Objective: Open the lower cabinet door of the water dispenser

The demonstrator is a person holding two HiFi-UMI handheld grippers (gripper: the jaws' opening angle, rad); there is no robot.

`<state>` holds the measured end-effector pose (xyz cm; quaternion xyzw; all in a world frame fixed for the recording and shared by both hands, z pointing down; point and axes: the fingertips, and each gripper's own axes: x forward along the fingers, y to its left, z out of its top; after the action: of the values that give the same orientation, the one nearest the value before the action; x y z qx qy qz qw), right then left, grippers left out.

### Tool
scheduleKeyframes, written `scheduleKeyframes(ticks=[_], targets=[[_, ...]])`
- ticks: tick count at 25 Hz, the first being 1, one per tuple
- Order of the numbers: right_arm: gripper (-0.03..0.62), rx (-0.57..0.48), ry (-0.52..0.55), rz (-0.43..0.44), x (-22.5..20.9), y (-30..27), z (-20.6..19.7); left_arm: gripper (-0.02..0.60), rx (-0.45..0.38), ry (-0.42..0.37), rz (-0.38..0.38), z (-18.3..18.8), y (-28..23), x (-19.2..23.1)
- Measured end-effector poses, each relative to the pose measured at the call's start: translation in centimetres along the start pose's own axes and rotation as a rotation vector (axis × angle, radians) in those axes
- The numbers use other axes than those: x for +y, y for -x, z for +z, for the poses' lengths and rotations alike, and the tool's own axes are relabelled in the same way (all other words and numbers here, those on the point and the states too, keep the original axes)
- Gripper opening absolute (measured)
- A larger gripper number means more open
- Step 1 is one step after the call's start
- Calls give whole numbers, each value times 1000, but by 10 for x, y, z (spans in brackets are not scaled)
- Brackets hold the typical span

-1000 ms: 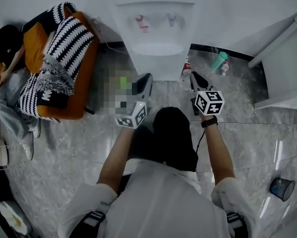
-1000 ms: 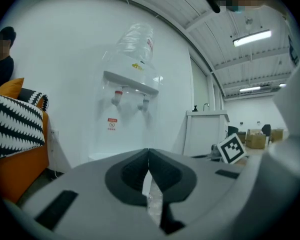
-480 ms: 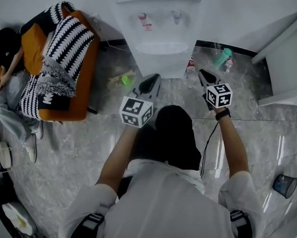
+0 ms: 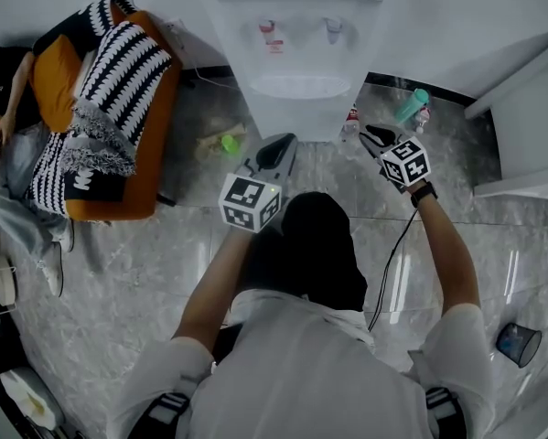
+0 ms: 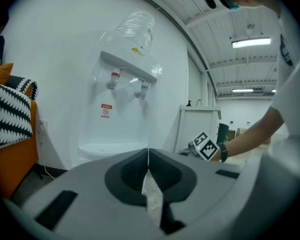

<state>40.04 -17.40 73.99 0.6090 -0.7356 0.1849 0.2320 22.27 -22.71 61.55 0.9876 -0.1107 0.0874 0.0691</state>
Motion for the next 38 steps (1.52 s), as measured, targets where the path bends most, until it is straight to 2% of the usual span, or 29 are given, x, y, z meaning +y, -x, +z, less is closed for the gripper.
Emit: scheduleKeyframes(ticks=[2,7,9,12,16,22,30,38], targets=[[144,34,15,31,-1,-10,-3,14,1,-1,-2,0,-1,1],[215,44,29,58,-8,-29,1,14,8,1,-1,-2,1,5],[263,43,23,47,-15,-38,5,14,17,-4,-6,-3,4,7],[286,56,-12,-3,-30,-55,6,14,23,-5,-10,-5,6,11],[296,64,-50,-36,-43,-69,7,14,21,9,-14,-6,9,12],[297,114,46,-36,-46,-86,21,14,23,11,-20,-8,19,20],[310,142,44,-61,-59,-95,36,14,22,38,0,-14,33,36],[270,163,25,-72,-56,-91,36,14,6,50,9,-9,36,42]])
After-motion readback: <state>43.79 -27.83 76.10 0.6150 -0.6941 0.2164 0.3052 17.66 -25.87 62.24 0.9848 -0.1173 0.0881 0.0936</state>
